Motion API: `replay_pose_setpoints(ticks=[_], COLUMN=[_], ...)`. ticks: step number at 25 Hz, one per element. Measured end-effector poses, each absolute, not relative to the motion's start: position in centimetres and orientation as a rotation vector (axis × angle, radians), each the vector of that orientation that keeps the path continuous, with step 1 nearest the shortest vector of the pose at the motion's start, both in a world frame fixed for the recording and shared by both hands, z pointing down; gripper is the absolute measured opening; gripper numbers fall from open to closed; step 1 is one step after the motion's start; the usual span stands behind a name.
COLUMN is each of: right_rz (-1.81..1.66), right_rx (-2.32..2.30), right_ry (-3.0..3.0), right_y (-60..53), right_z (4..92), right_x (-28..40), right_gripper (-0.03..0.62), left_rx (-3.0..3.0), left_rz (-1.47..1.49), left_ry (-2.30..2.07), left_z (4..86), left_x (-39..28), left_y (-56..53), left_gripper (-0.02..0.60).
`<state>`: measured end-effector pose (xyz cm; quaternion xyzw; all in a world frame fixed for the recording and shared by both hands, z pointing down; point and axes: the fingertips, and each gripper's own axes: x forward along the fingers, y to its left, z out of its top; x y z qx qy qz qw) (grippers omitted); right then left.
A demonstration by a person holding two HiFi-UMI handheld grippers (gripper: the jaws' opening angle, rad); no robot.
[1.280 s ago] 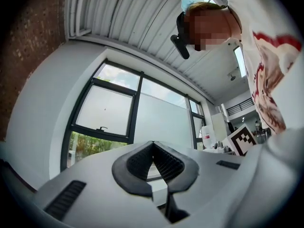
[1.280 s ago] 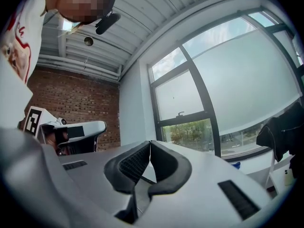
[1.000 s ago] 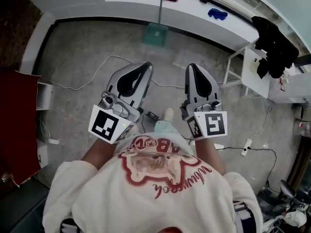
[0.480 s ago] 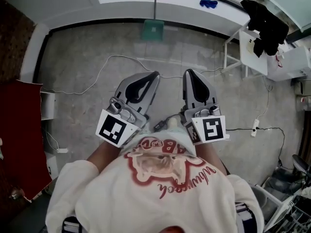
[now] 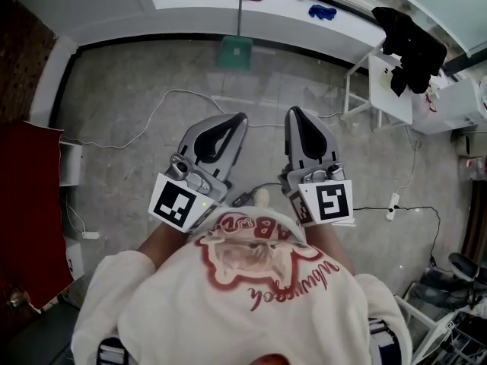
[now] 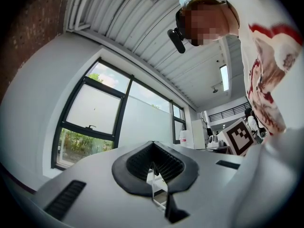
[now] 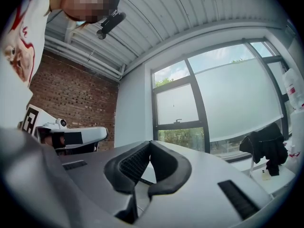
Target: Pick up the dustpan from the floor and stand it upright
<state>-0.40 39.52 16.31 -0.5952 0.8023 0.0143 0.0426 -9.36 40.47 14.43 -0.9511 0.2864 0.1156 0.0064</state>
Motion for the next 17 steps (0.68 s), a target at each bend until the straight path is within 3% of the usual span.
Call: replay_pose_setpoints(ticks=[17], right_rz=[0.025], right_rx=[-1.823], right_ry=[2.464], right_y=[38.4], right_z=[16.5], right_x=[0.3], right_gripper=[0.025], left_rx=[-2.974], left_rz=[0.361], left_ry=[0.883], left_z=[14.1], left_x=[-8.1], left_y=[39.6], left_gripper=[0.018])
